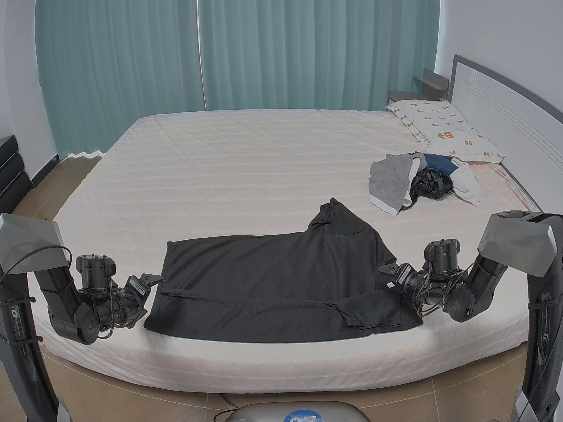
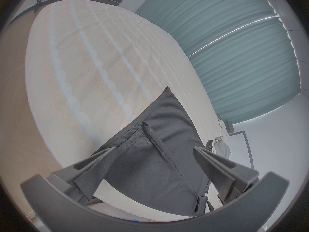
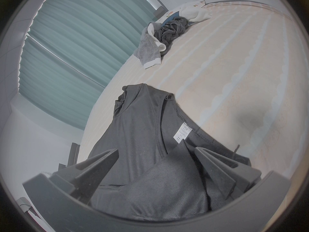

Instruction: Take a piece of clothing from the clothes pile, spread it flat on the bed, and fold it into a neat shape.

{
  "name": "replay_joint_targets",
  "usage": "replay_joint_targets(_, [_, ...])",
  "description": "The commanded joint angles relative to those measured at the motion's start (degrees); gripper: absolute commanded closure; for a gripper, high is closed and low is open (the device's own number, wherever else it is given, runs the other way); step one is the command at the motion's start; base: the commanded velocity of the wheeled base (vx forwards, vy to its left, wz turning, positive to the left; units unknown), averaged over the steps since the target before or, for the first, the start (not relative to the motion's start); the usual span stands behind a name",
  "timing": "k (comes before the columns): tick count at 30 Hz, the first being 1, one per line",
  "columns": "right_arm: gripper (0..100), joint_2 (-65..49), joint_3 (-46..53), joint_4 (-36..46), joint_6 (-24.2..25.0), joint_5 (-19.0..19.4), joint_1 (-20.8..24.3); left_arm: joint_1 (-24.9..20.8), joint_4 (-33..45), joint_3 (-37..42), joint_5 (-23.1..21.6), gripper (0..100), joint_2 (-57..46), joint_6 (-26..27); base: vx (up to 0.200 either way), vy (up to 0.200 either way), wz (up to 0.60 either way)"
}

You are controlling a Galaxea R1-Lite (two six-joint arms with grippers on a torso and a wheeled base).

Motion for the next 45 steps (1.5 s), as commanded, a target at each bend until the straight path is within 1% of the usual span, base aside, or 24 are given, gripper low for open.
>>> replay_joint_targets(1, [0,1.36,-0.33,-0.02,-0.11,0.08,-0.3,0.01,-0.02,0.01,-0.08,0,0.1,0.04,0.0,0.0,0.0])
replay_joint_targets(2, [100,1.45,-0.33,-0.02,-0.29,0.08,-0.21,0.01,-0.02,0.01,0.01,0,0.1,0.04,0.0,0.0,0.0])
replay_joint_targets(6, [100,1.62,-0.24,0.16,-1.17,-0.01,-0.21,0.01,-0.02,0.01,0.01,0,0.1,-0.05,0.0,0.0,0.0])
replay_joint_targets(17, [100,1.97,0.2,0.07,-1.25,-0.18,-0.91,0.01,-0.02,0.01,0.01,0,-0.07,-0.05,0.0,0.0,0.0])
replay_joint_targets(19, [100,1.62,-0.06,-0.19,-1.17,-0.27,-2.85,0.1,-0.02,0.01,0.36,0,-0.51,0.13,0.0,0.0,0.0])
replay_joint_targets(22, [100,1.36,0.11,-0.19,-1.17,-0.18,-3.46,0.01,-0.02,0.01,0.36,0,-0.51,0.13,0.0,0.0,0.0])
replay_joint_targets(23, [0,1.36,0.2,-0.28,-1.17,-0.18,-3.55,0.01,-0.02,0.1,0.36,0,-0.51,0.22,0.0,0.0,0.0])
replay_joint_targets(28, [0,0.92,0.9,-2.65,-0.73,-0.1,-3.2,0.1,-0.02,-0.08,0.63,0,-0.6,0.22,0.0,0.0,0.0])
replay_joint_targets(33, [0,0.74,2.31,-7.49,-0.29,-0.1,-3.99,0.19,-0.02,-0.78,3.44,0,-0.6,-0.14,0.0,0.0,0.0])
replay_joint_targets(34, [0,0.66,2.49,-8.02,-0.02,-0.1,-4.34,0.36,-0.02,-0.87,3.44,0,-0.6,-0.22,0.0,0.0,0.0])
replay_joint_targets(36, [0,0.48,2.57,-8.37,1.03,-0.1,-4.61,0.54,0.07,-0.87,3.0,0,-0.42,-0.31,0.0,0.0,0.0])
replay_joint_targets(39, [0,0.39,2.57,-8.45,2.35,-0.01,-4.69,0.45,0.07,-0.78,2.91,0,-0.25,-0.31,0.2,0.0,0.0])
replay_joint_targets(42, [0,0.66,2.57,-8.45,2.79,-0.01,-4.69,0.28,0.16,-0.87,2.91,0,-0.25,-0.31,0.2,0.0,0.0])
replay_joint_targets(45, [0,0.83,2.57,-8.54,2.79,-0.01,-4.69,0.19,0.07,-0.87,2.91,0,-0.16,-0.22,0.0,0.0,0.0])
